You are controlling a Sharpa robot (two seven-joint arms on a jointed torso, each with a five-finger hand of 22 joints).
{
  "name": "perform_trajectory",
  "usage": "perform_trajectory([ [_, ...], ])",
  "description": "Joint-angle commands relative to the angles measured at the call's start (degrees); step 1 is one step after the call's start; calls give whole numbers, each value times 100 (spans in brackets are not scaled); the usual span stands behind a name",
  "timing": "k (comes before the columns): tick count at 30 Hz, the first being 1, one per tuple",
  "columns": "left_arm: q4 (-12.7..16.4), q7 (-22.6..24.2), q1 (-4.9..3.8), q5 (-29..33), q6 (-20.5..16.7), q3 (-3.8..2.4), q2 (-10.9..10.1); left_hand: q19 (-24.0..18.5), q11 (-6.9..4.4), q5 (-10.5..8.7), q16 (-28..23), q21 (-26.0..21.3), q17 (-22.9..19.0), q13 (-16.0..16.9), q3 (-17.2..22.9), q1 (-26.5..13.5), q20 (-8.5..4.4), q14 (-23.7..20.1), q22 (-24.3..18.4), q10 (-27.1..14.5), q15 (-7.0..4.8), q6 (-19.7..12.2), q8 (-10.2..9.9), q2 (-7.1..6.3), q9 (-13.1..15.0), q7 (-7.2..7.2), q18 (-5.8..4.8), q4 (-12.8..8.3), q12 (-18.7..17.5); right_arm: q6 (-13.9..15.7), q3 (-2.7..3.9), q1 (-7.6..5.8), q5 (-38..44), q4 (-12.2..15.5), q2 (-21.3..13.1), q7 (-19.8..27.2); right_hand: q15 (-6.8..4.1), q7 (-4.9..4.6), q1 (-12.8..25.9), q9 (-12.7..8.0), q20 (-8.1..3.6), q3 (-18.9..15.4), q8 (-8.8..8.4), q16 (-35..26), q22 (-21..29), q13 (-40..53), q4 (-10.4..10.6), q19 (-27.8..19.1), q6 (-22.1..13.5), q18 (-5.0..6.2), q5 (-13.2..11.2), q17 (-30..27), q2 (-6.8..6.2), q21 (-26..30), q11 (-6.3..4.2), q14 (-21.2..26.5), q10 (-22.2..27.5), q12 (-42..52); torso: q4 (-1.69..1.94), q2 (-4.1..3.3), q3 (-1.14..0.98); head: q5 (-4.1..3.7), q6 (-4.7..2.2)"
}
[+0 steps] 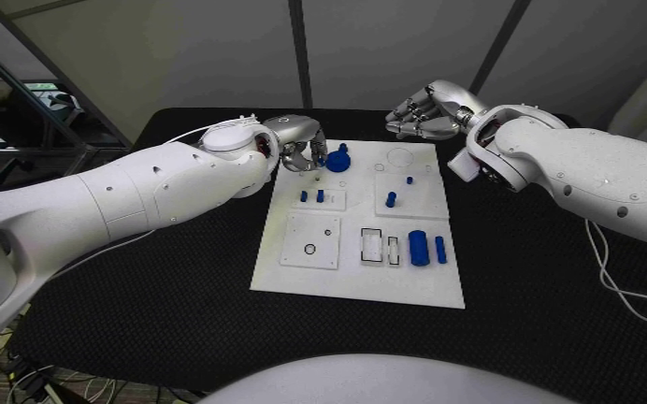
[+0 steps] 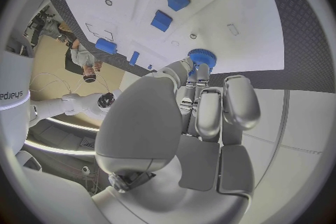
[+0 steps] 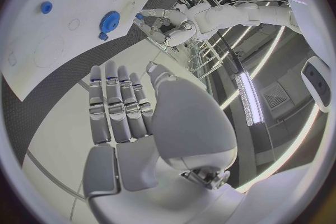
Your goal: Assemble the parts on the task board
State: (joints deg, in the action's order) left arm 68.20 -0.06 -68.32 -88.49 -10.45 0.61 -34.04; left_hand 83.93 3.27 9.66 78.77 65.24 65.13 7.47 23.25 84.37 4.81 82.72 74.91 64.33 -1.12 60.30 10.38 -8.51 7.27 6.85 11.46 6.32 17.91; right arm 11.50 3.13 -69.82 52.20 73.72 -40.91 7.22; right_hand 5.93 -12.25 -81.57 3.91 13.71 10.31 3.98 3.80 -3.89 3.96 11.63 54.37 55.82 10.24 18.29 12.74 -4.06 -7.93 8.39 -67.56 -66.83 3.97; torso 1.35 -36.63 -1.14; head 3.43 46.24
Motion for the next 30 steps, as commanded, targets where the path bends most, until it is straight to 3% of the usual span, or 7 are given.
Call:
perform_trajectory([
  [1, 38, -120, -6, 92, 162, -8, -63, 114, -2, -39, 17, 30, -9, 6, 30, -49, -15, 33, 981, 50, 18, 55, -36, 4, 3, 5, -749, -14, -31, -3, 3, -9, 7, 4, -2, 36, 18, -11, 7, 5, 11, 40, 13, -10, 1, -6, 6, 34, -46, 33, 30, -6, 46, 39, 11, 38, 28, 18, -10, -5, 0, 12, 4],
  [11, 49, -169, -6, 96, 258, -7, -134, 114, -3, -41, 18, 36, -9, 8, 35, -46, -15, 33, 982, 59, 18, 61, -42, -8, 4, 3, -750, -26, -42, -7, 3, -9, 7, -5, 4, 33, 17, -11, 12, 6, 12, 40, 14, -9, 0, -6, 7, 36, -45, 33, 29, -8, 45, 44, 11, 38, 28, 19, -10, -8, -1, 19, -3],
  [30, -77, -159, 0, 97, 683, 10, 26, 105, 1, -63, 8, 9, -33, 12, 35, -59, -14, 24, 975, 77, 23, 69, -58, -29, 4, 7, -745, -37, -68, -9, 3, -8, 7, -2, 20, 35, 17, -11, 12, 6, 12, 40, 14, -9, 0, -6, 7, 36, -45, 33, 29, -8, 45, 44, 11, 38, 28, 19, -12, -8, 1, 27, 20],
])
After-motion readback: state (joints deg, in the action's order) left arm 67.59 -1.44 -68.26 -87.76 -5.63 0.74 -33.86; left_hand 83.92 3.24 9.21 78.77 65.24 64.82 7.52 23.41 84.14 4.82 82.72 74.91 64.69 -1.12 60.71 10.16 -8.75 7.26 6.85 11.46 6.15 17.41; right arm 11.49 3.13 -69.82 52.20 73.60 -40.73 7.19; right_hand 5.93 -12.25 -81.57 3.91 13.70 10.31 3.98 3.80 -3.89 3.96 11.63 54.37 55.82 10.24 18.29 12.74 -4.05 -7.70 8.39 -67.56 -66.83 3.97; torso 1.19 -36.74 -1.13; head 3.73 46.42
